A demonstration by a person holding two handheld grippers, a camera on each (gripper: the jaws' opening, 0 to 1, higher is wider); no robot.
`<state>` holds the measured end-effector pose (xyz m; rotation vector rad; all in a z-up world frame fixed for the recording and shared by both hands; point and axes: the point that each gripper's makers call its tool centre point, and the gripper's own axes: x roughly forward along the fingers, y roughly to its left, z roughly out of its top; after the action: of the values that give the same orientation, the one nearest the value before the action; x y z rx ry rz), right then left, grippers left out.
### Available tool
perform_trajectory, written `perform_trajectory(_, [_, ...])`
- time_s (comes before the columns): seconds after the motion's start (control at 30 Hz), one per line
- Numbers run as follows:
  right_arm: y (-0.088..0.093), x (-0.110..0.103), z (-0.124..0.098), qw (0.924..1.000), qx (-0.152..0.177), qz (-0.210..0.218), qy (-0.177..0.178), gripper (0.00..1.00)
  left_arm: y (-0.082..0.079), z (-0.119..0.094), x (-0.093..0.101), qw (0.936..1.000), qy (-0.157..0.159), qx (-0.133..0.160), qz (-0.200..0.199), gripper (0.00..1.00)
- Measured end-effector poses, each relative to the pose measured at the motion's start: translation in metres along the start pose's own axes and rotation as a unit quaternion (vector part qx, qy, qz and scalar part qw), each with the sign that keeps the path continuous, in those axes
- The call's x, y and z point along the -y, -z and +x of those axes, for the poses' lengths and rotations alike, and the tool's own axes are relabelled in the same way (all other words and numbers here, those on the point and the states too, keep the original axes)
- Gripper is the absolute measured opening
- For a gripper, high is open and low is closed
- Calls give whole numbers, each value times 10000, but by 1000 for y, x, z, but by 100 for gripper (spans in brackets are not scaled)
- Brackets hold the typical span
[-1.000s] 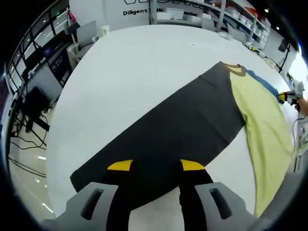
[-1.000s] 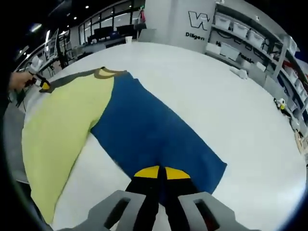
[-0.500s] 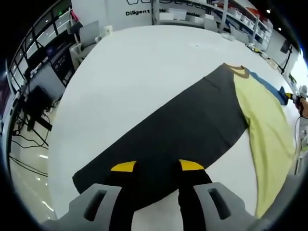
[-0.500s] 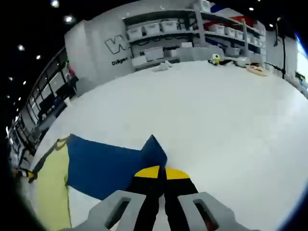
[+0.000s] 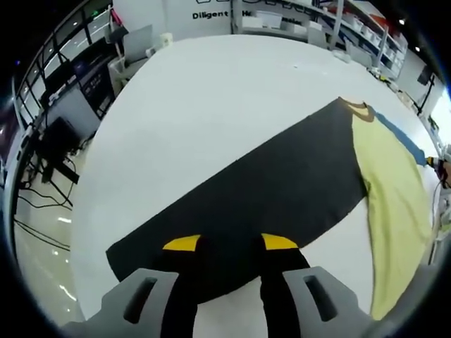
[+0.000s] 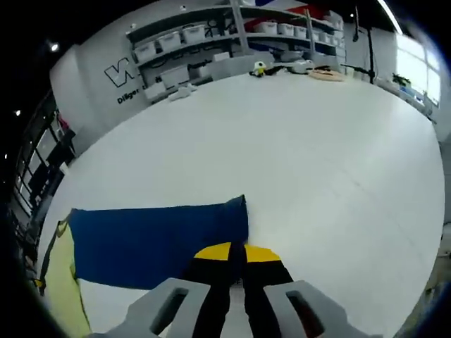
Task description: Fold the garment on the visible template until the final outline fits inside the template.
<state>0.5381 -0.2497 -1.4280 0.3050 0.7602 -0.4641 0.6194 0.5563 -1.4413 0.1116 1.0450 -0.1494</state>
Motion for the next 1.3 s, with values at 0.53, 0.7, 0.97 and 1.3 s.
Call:
perform_trajectory(0.53, [3,-94,34,9574,-254,-2515,-1394,29,-10,8,-7,10000,-29,9,-89,44])
perform_trajectory(0.7, [-13,-80,36,9678,80,-2184,-1251,25,-7,3,-10,9994,-80,16,-335,44])
perform_trajectory(0.97, [-21,-92,31,9694,143,-2113,-1239,25,-32,-7,14,9994,98,320,40,47])
perform_trajectory(1.3, [-26,-227,24,9261,590,-2709,-2557,34,-108,10,136,9812,1350,847,1087,48])
